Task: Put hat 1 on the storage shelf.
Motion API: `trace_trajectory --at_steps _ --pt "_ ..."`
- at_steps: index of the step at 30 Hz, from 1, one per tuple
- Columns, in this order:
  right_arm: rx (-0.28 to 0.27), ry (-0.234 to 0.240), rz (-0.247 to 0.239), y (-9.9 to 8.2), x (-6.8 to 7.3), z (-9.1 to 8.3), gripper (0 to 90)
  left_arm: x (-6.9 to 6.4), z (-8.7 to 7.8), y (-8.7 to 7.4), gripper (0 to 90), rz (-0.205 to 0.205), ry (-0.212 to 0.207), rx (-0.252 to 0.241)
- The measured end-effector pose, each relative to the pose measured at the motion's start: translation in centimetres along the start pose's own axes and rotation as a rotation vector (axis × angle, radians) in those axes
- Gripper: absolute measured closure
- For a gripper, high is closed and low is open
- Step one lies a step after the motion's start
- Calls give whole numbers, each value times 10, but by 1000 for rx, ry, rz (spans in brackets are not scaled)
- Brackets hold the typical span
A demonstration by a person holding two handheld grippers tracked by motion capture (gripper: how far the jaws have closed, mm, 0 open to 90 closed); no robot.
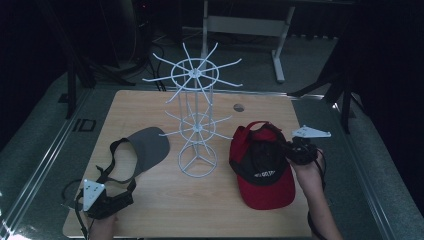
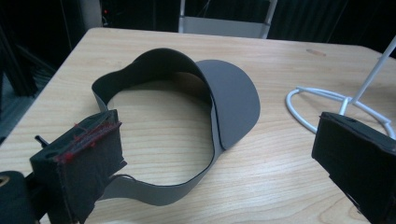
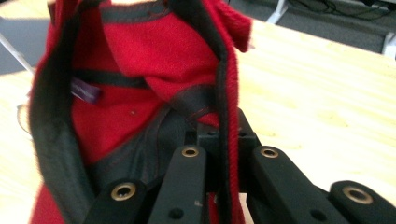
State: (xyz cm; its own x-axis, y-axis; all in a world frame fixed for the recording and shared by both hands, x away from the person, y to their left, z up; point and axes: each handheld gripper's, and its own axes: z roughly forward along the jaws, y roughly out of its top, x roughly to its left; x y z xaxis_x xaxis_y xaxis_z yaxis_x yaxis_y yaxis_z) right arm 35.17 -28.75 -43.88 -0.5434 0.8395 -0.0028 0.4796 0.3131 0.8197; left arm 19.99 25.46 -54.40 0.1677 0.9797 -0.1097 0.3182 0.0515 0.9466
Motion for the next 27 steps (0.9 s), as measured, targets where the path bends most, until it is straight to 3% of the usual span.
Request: trace_trajectory --at_steps 2,4,6,9,14,20,27 --pt "-20 1 12 2 0 -6 873 -2 0 1 20 15 10 -1" --pt "-45 0 27 5 0 -13 873 -3 0 2 20 9 -17 4" --pt "-75 -6 38 9 1 -21 874 -5 -2 3 20 30 -60 -3" --pt "-109 -8 55 14 2 -34 874 -9 -4 5 20 71 -77 -12" --pt "-153 -18 64 23 4 -50 874 -18 -6 11 20 94 -98 13" --pt "-183 -21 87 31 0 -64 874 -35 -15 27 34 143 -157 0" --pt "-235 3 112 37 0 -80 873 -59 -26 53 34 165 -237 -21"
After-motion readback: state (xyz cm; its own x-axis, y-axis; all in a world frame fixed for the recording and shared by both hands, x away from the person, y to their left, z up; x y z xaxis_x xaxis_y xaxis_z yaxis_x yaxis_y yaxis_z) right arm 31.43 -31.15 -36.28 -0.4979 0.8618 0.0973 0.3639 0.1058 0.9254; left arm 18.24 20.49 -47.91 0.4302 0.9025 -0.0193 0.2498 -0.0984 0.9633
